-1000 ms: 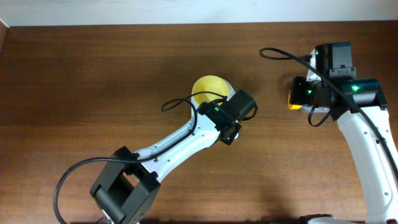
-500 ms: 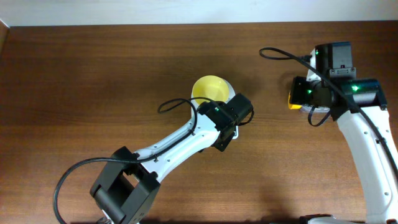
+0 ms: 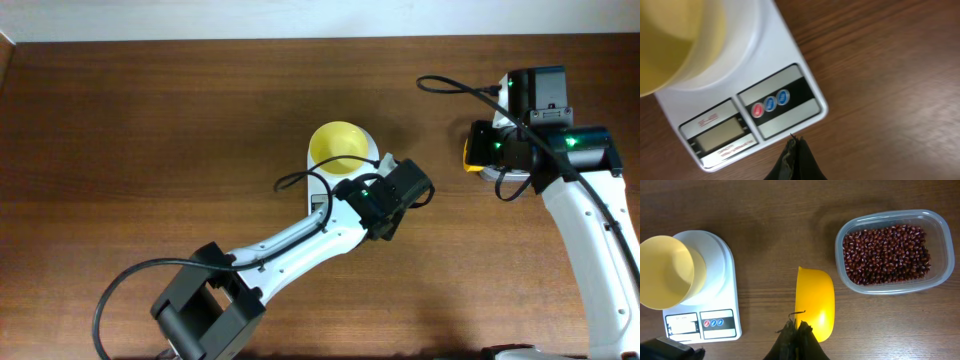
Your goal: Scoop item into bowl and weigh 50g on scale
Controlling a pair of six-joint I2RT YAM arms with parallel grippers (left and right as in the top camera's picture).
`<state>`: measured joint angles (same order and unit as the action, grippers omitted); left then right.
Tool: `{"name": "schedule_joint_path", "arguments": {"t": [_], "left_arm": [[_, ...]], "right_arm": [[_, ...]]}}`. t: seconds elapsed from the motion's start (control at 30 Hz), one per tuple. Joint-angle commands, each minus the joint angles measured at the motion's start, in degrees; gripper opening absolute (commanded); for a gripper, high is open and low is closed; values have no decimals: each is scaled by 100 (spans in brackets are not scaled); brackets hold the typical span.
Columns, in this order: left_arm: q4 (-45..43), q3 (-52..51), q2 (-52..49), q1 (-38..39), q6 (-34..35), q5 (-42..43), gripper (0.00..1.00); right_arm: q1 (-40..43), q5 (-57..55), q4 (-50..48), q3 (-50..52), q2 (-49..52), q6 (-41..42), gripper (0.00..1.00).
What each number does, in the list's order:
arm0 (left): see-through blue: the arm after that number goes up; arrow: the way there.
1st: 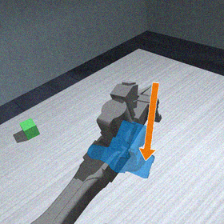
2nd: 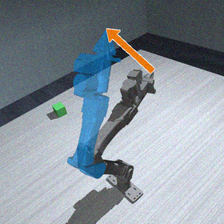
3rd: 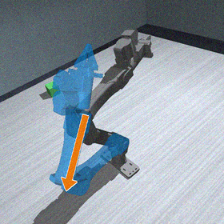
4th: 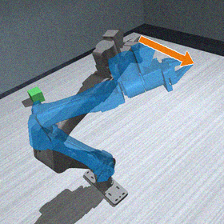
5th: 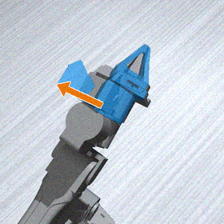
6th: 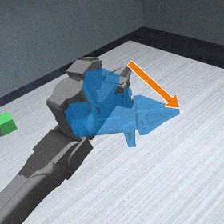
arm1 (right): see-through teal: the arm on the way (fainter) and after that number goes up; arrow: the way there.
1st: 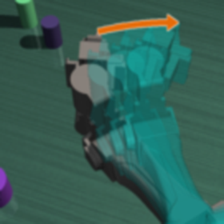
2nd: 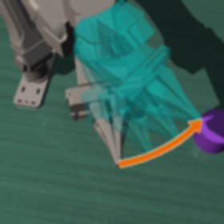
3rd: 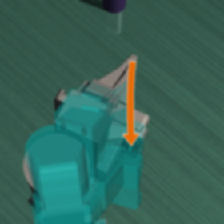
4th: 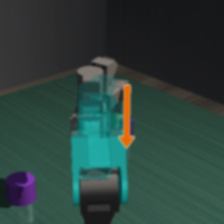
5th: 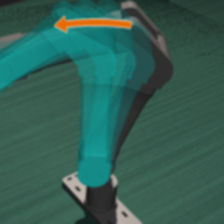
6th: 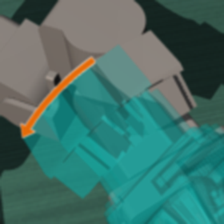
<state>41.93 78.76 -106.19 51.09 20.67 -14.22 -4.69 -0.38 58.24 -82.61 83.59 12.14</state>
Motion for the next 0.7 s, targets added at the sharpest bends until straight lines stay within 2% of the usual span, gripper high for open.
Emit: {"name": "schedule_joint_path", "arguments": {"t": [0.0, 0.1, 0.37, 0.67], "left_arm": [[-317, -496, -203, -13, 208, -577, 0], [-800, -710, -260, -7, 203, -621, 0], [-1252, -857, -295, -24, 205, -1034, 0], [-1346, -861, -577, -251, 334, -1021, 0]], "right_arm": [[26, -46, 0, -125, 9, -15, 4], [26, -48, 31, -125, 9, -17, 4], [26, -50, 153, -125, 9, -129, 4], [26, -50, 179, -125, 9, -144, 4]]}}
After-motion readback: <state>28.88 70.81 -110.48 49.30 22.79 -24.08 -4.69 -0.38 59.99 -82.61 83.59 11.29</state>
